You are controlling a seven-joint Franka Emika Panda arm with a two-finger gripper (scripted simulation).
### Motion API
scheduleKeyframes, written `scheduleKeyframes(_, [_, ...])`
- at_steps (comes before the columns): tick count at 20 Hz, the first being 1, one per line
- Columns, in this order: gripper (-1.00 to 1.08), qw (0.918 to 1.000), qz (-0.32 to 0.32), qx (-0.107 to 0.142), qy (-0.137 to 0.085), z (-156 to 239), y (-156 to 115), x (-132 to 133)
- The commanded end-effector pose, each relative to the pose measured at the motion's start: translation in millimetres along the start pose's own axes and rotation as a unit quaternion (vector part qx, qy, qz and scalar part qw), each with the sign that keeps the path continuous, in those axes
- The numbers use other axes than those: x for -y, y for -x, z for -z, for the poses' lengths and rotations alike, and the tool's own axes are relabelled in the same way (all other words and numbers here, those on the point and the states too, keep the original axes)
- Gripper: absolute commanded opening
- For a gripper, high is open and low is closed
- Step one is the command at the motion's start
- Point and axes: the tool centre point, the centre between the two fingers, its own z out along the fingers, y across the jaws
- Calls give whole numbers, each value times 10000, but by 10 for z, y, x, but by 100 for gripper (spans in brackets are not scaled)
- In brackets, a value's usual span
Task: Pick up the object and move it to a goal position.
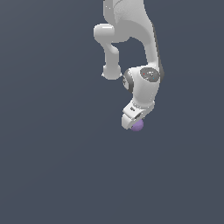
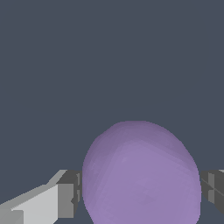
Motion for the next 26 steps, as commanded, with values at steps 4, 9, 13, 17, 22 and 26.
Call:
scheduleKeyframes(4, [-100, 10000, -2, 14, -4, 371, 192, -31])
scheduleKeyframes(9, [-100, 10000, -2, 32, -16, 793, 407, -63])
scheduleKeyframes(13, [-100, 10000, -3, 44, -28, 1146, 583, -89])
scheduleKeyframes(17, [-100, 10000, -3, 55, -43, 1519, 765, -119])
scheduleKeyframes(22, [-100, 10000, -4, 71, -61, 2027, 1007, -162])
scheduleKeyframes(26, [-100, 9999, -6, 85, -72, 2424, 1192, -201])
